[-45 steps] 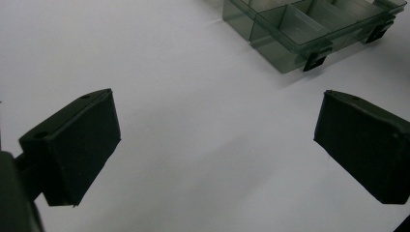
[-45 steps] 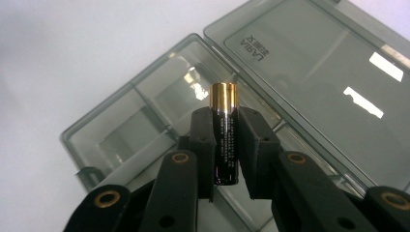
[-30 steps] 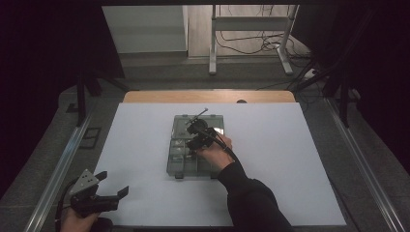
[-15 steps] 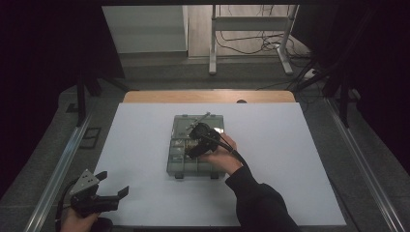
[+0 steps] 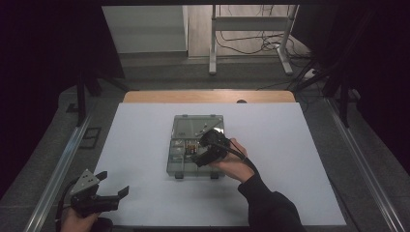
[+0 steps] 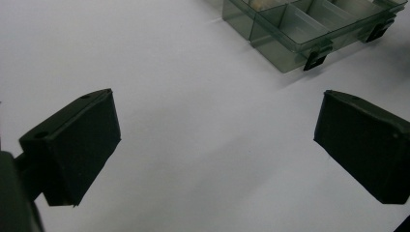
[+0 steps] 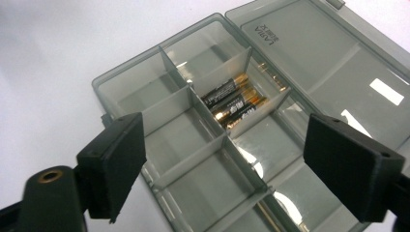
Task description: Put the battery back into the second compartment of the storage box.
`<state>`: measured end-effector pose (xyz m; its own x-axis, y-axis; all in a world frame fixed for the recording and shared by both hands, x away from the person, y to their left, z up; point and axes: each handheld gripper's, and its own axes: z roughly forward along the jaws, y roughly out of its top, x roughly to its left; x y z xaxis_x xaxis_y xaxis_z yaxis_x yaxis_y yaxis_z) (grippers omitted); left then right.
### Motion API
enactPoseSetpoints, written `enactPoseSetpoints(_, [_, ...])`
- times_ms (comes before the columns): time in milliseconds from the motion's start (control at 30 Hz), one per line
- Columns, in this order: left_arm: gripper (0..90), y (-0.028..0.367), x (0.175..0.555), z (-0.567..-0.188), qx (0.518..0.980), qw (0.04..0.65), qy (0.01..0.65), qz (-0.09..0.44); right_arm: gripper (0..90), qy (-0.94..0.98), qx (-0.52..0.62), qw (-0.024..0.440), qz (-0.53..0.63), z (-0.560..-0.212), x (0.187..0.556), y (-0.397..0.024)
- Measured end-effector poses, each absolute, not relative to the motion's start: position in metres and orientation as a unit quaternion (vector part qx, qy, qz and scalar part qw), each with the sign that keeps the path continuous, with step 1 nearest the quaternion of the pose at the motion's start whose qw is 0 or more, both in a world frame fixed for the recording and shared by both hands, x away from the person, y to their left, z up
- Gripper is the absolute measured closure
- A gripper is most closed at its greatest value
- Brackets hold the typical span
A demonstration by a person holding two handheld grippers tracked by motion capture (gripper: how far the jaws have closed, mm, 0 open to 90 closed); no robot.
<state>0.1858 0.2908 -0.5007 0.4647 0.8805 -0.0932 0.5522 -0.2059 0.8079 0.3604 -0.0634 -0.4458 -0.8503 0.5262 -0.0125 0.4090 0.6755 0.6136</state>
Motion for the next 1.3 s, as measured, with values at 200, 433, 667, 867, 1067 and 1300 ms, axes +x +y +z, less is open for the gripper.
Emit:
enactPoseSetpoints(200, [2.9, 0.291, 0.186, -0.501, 0.750, 0.411, 0.478, 0.199, 11.9, 0.910, 0.259, 0.092, 0.311, -0.446, 0.354, -0.072])
enactPoseSetpoints(433, [2.9, 0.291, 0.186, -0.501, 0.751, 0.411, 0.477, 0.199, 7.8, 0.906, 0.258, 0.093, 0.323, -0.449, 0.349, -0.085])
enactPoseSetpoints(667, [2.9, 0.291, 0.186, -0.501, 0.752, 0.410, 0.476, 0.199, 4.4, 0.902, 0.259, 0.100, 0.331, -0.449, 0.344, -0.099])
enactPoseSetpoints(867, [3.0, 0.290, 0.186, -0.501, 0.752, 0.410, 0.476, 0.199, 1.4, 0.899, 0.260, 0.116, 0.332, -0.448, 0.337, -0.109])
enactPoseSetpoints(1067, [2.9, 0.290, 0.186, -0.501, 0.752, 0.410, 0.475, 0.200, 0.5, 0.894, 0.263, 0.127, 0.341, -0.447, 0.328, -0.122])
enactPoseSetpoints(1300, [2.9, 0.290, 0.186, -0.501, 0.752, 0.410, 0.476, 0.200, 0.5, 0.888, 0.261, 0.150, 0.348, -0.444, 0.316, -0.137])
